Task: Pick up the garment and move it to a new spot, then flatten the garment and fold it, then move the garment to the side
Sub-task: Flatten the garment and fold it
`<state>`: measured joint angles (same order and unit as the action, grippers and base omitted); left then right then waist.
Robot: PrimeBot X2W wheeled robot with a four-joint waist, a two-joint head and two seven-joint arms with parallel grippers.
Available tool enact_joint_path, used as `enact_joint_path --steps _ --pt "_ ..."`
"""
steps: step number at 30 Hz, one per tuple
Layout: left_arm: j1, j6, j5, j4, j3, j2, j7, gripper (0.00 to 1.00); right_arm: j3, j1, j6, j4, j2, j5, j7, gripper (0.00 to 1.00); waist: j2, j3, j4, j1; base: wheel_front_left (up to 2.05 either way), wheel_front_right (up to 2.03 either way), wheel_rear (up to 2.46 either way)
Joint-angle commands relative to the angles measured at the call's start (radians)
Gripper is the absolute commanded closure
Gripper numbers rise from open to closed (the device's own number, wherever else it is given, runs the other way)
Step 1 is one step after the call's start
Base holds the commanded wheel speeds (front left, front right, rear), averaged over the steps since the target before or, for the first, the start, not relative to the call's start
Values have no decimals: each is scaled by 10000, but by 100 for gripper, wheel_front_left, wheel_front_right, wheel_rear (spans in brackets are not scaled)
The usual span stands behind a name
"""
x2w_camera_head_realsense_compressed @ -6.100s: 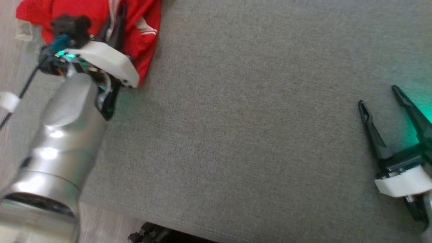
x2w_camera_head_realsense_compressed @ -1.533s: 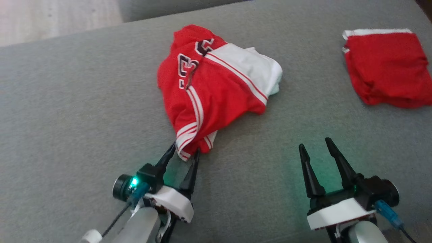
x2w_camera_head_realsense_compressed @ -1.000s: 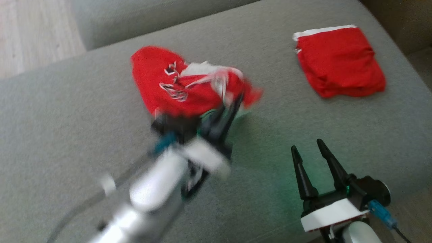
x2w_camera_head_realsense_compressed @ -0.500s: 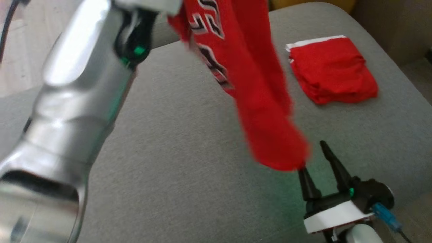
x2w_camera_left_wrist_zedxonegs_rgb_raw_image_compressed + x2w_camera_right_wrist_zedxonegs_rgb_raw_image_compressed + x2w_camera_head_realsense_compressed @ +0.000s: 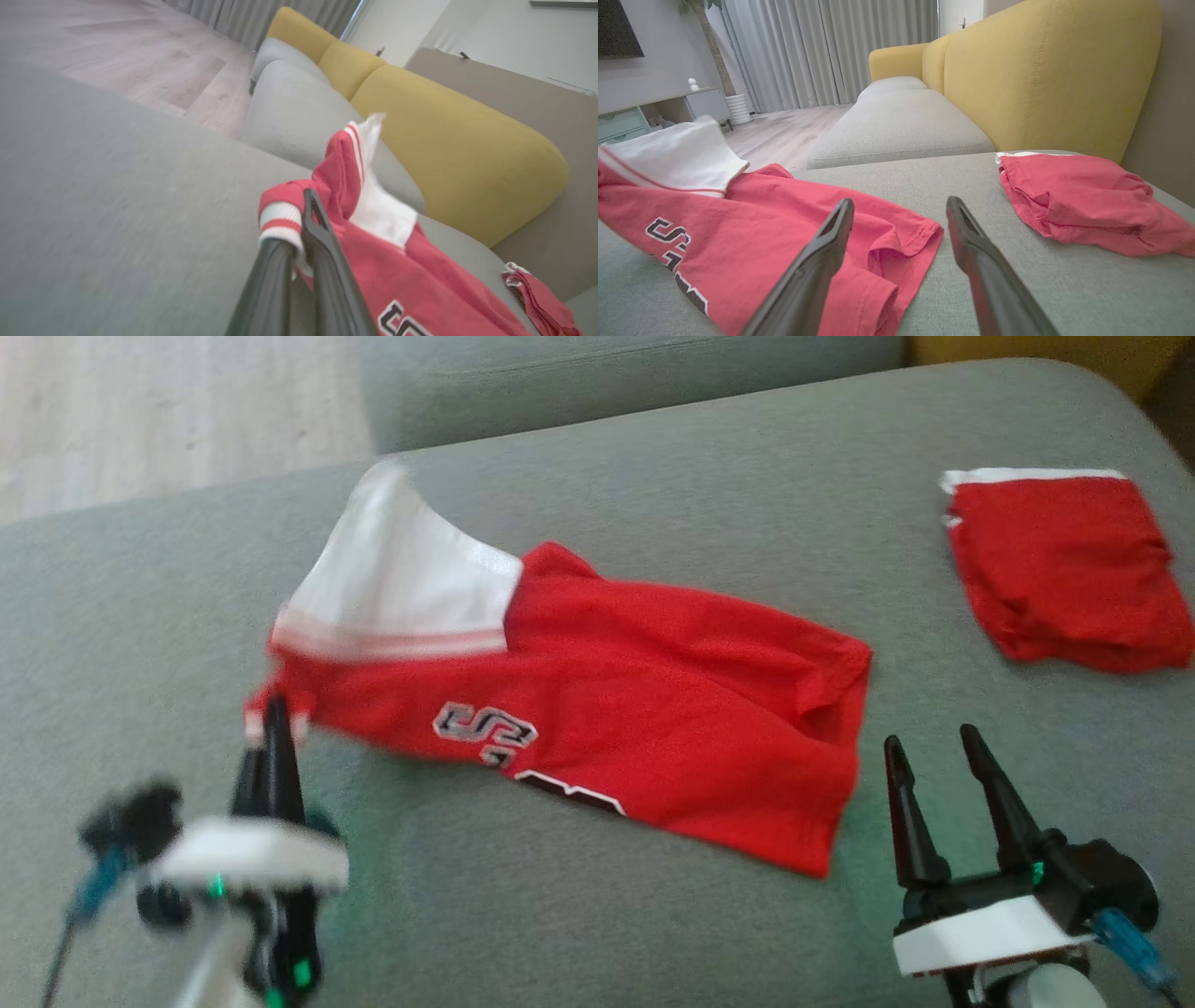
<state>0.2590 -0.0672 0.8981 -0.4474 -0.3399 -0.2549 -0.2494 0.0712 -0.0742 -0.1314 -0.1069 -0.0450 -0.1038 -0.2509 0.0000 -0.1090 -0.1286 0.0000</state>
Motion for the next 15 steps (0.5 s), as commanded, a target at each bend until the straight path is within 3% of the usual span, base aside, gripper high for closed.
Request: enact_joint_path --steps 1,4,8,9,10,15 --pt "-99 42 -139 477 641 19 -121 100 159 116 7 364 -53 79 -109 0 0 -67 351 0 0 0 0" --pt "-1338 -38 -288 869 1075 551 -122 100 50 75 7 380 -53 178 -109 0 0 -28 701 0 0 0 0" --pt "-2342 -153 -401 1185 960 998 -122 98 -22 34 7 389 -53 268 -109 0 0 -3 1124 0 0 0 0" --pt "-2474 -132 -449 1251 881 1015 -110 56 -32 26 7 389 -53 283 -109 0 0 8 1211 0 0 0 0" --pt "-2567 -70 -521 1329 821 984 -76 0 -34 21 7 388 -53 297 -109 0 0 13 1284 0 0 0 0" --pt "-2627 198 -993 1965 664 482 194 0 -33 38 7 401 -53 332 -109 0 0 -5 1452 0 0 0 0"
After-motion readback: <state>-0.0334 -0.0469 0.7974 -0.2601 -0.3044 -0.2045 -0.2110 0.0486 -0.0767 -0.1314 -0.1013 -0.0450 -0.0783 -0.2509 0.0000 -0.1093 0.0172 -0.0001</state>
